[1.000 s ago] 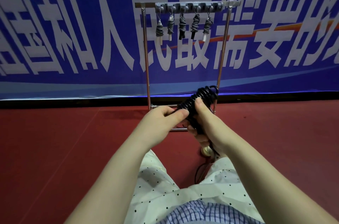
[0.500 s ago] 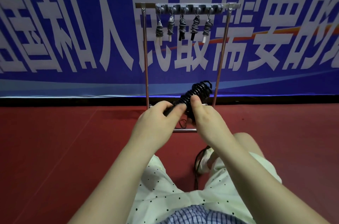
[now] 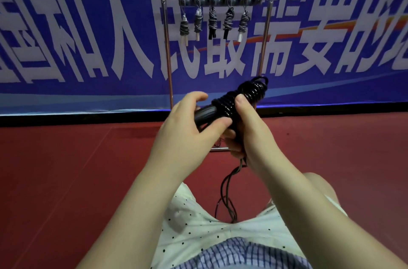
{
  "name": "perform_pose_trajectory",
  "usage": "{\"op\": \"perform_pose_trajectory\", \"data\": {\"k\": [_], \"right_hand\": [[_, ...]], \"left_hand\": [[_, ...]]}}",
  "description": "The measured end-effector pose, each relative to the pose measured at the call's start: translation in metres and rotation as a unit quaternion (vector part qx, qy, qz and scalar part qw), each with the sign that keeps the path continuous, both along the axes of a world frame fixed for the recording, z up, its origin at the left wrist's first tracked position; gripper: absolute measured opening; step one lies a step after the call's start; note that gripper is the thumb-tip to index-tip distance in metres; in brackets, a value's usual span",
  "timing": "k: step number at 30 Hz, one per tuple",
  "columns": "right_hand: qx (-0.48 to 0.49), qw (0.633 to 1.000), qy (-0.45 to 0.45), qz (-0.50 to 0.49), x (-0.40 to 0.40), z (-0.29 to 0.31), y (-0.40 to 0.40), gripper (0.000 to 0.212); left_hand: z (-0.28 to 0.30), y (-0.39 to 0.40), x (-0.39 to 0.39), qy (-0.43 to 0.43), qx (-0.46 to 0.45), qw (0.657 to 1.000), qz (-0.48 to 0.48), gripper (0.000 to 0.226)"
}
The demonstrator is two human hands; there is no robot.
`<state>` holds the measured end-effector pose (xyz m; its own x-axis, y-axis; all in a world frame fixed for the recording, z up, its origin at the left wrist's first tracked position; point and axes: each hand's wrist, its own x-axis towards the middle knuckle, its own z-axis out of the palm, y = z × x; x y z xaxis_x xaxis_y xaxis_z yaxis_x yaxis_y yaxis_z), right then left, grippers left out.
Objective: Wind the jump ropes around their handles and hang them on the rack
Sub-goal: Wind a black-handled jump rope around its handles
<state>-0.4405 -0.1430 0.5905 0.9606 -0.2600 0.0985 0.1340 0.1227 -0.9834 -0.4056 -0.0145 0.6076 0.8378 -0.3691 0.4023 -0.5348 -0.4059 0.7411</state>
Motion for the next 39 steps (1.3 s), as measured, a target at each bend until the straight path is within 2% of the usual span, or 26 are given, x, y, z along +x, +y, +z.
{"op": "perform_pose_trajectory", "data": {"k": [2, 5, 7, 8, 10, 12, 14, 16, 17, 19, 23, 26, 28, 32, 34, 36, 39], "right_hand": [[0.017, 1.0, -0.011, -0.02, -0.002, 0.002, -0.001, 0.039], [0.02, 0.999, -0.027, -0.041, -0.003, 0.003, -0.002, 0.032], [0.011, 0.998, -0.047, -0.038, -0.001, 0.002, -0.001, 0.034], [0.006, 0.998, -0.056, -0.036, 0.0, 0.001, -0.001, 0.038], [0.005, 0.997, -0.075, -0.035, 0.001, 0.0, -0.002, 0.047], [0.003, 0.995, -0.094, -0.035, -0.001, -0.002, -0.002, 0.045], [0.021, 0.993, -0.109, -0.029, -0.004, 0.0, -0.001, 0.034], [0.024, 0.993, -0.112, -0.023, -0.004, 0.002, -0.002, 0.032], [0.0, 0.994, -0.111, -0.016, -0.005, 0.003, -0.003, 0.036], [-0.075, 0.993, -0.088, -0.001, -0.006, 0.005, -0.007, 0.046], [-0.245, 0.97, -0.004, 0.0, -0.009, 0.004, -0.018, 0.057], [-0.257, 0.966, 0.023, -0.01, -0.007, 0.014, -0.01, 0.053], [-0.219, 0.974, 0.054, -0.009, -0.007, 0.018, -0.002, 0.051], [-0.323, 0.943, 0.044, -0.064, -0.008, 0.007, -0.008, 0.056], [-0.258, 0.965, 0.035, -0.026, -0.009, 0.006, -0.01, 0.06], [-0.142, 0.989, 0.026, 0.024, -0.009, 0.011, -0.013, 0.073], [-0.052, 0.997, 0.035, 0.042, -0.009, 0.016, -0.019, 0.078]], "left_hand": [[0.0, 0.001, 0.0, 0.055, -0.062, 0.996, -0.025, 0.054], [-0.002, -0.001, -0.001, 0.05, -0.023, 0.998, -0.04, 0.048], [-0.005, -0.001, -0.001, 0.066, -0.028, 0.996, -0.048, 0.033], [-0.005, 0.001, 0.0, 0.091, -0.053, 0.993, -0.053, 0.027], [-0.003, 0.004, 0.001, 0.188, -0.12, 0.972, -0.076, 0.036], [-0.002, 0.005, 0.002, 0.327, -0.132, 0.921, -0.166, 0.059], [-0.002, 0.003, 0.0, 0.451, -0.126, 0.835, -0.29, 0.071], [-0.002, 0.0, -0.001, 0.517, -0.136, 0.767, -0.354, 0.069], [-0.003, -0.002, 0.001, 0.528, -0.139, 0.755, -0.362, 0.071], [-0.004, -0.003, 0.004, 0.517, -0.13, 0.771, -0.347, 0.076], [-0.001, -0.001, 0.005, 0.428, -0.075, 0.866, -0.246, 0.072], [0.002, -0.003, 0.001, 0.32, 0.016, 0.934, -0.157, 0.066], [0.002, -0.005, 0.0, 0.258, 0.068, 0.955, -0.127, 0.064], [0.007, -0.002, 0.003, 0.202, 0.09, 0.971, -0.091, 0.064], [0.014, 0.0, 0.003, 0.155, 0.096, 0.981, -0.068, 0.062], [0.022, -0.001, 0.004, 0.096, 0.113, 0.988, -0.038, 0.061], [0.027, -0.005, 0.0, 0.049, 0.138, 0.989, -0.024, 0.054]]}}
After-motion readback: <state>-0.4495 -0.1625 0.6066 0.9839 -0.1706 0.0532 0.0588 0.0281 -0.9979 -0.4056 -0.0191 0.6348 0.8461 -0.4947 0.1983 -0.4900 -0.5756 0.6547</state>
